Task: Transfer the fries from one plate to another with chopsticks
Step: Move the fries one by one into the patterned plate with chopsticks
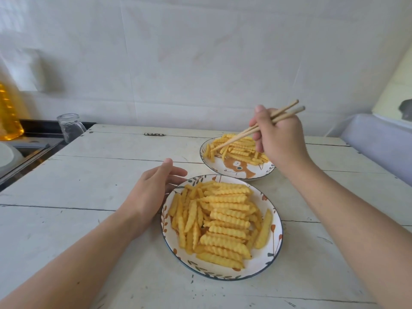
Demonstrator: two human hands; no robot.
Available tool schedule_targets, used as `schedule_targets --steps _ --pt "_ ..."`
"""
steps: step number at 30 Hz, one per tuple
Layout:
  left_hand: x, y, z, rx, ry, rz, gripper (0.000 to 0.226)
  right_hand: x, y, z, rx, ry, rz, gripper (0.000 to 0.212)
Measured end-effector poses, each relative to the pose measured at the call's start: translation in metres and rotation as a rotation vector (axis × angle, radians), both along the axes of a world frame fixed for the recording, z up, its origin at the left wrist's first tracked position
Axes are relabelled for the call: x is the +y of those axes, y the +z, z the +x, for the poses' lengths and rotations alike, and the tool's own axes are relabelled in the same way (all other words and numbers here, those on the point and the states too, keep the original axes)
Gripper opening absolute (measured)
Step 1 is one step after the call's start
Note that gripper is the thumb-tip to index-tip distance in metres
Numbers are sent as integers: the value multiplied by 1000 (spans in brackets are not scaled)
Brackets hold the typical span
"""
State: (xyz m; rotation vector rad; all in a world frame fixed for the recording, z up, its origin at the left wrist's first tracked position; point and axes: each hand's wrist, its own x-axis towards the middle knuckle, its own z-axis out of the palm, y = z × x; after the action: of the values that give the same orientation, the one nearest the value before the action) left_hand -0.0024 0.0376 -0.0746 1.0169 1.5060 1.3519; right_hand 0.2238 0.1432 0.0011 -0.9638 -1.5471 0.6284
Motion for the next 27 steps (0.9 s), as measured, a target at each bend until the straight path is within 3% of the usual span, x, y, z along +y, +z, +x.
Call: schedule_targets --steps 7,13,17,22,27 --pt "1 -3 -2 0 -2 -1 53 25 -14 -29 -57 -179 -42 53" --pt "1 -2 -2 10 2 -5 53 17 8 -6 184 -210 -95 57" --pt "0 -1 -1 13 5 -15 53 -11 34 12 344 64 -215 55" --pt "-1 2 0 12 1 -19 54 -55 35 7 156 474 -149 56" --pt "-4 2 0 18 -5 -24 54 -59 29 1 -28 574 -102 46"
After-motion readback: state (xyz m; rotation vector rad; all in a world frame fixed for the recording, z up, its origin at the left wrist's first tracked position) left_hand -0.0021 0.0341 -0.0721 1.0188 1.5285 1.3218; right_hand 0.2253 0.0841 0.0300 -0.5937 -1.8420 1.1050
